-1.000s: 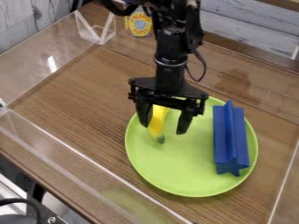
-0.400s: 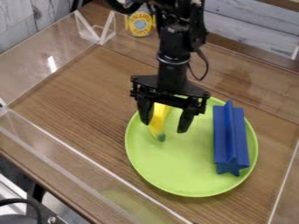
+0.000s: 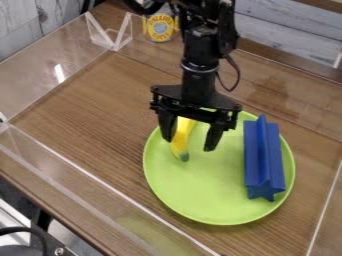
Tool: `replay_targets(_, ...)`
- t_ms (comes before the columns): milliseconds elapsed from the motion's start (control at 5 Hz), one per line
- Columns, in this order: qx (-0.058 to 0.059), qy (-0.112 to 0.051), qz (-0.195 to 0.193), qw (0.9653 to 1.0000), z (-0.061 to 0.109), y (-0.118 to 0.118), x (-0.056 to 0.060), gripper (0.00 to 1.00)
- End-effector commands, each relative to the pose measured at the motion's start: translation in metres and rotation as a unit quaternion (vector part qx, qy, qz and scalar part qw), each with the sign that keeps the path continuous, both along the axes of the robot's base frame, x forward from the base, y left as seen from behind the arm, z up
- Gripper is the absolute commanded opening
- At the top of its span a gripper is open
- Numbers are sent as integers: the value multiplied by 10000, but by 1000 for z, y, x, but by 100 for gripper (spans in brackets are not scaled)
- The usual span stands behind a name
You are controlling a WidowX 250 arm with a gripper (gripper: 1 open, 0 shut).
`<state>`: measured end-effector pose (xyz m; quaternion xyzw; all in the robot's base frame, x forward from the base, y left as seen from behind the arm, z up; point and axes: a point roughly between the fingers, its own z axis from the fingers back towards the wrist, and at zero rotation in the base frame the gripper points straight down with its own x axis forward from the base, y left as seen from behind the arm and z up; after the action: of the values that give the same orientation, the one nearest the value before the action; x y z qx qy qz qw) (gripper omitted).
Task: Remove the banana from inside the green plate and put it on the table
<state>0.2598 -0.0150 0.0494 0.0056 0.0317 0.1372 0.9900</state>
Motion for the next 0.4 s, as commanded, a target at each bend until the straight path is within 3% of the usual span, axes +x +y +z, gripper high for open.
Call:
replay_targets(0,-3,-231,-79,9997,13,-3,10,100)
replay_targets(200,-16,-239,-82,9997,6,-1,10,100)
